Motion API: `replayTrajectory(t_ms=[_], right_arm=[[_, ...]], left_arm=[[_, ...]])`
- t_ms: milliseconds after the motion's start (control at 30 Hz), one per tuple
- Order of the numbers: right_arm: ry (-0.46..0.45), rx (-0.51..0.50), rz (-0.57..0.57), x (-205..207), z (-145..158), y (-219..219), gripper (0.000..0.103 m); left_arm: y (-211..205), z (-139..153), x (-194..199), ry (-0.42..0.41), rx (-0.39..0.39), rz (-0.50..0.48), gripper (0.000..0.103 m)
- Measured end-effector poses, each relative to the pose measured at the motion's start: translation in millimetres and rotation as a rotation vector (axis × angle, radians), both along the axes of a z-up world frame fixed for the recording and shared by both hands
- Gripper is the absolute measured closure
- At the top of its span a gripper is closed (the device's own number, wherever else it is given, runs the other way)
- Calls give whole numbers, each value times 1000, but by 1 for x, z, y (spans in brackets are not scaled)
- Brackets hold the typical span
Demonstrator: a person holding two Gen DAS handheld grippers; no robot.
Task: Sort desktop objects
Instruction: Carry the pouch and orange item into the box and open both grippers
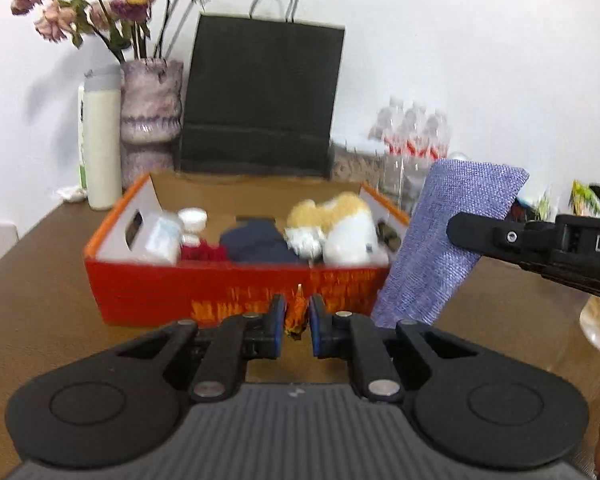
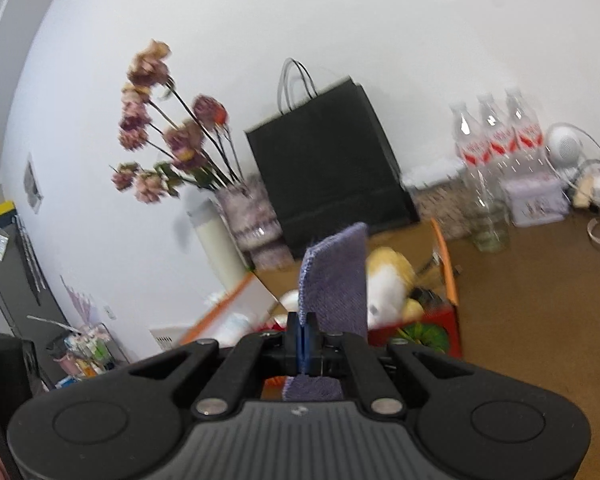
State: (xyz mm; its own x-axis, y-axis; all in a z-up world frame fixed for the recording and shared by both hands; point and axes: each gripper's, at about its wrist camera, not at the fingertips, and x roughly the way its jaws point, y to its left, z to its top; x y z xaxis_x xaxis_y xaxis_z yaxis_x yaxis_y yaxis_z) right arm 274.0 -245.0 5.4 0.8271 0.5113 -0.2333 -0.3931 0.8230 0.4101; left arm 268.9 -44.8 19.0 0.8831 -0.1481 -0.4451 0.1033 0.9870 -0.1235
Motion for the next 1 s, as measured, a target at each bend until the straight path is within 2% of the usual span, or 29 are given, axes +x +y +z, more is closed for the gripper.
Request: replayTrajectory(t_ms=[267, 400, 533, 667, 800, 1000], right_arm=[[-97, 37, -2, 31, 38, 23, 103], [-88, 68, 1, 60, 35, 33, 102], [-61, 75, 12, 93, 21, 46, 102], [-45, 38, 18, 127, 5, 60, 102], [-12, -35, 10, 152, -12, 66, 102], [9, -151, -55, 164, -29, 61, 102]], left_arm=[[23, 36, 25, -90, -55, 55, 90], [33, 41, 50, -109, -81, 81, 90], [43, 33, 80, -91, -101, 97, 90], [51, 21, 111, -64, -81, 104, 90], [50, 9, 135, -57, -25, 111, 90], [45, -9, 152, -36, 59, 121, 90]])
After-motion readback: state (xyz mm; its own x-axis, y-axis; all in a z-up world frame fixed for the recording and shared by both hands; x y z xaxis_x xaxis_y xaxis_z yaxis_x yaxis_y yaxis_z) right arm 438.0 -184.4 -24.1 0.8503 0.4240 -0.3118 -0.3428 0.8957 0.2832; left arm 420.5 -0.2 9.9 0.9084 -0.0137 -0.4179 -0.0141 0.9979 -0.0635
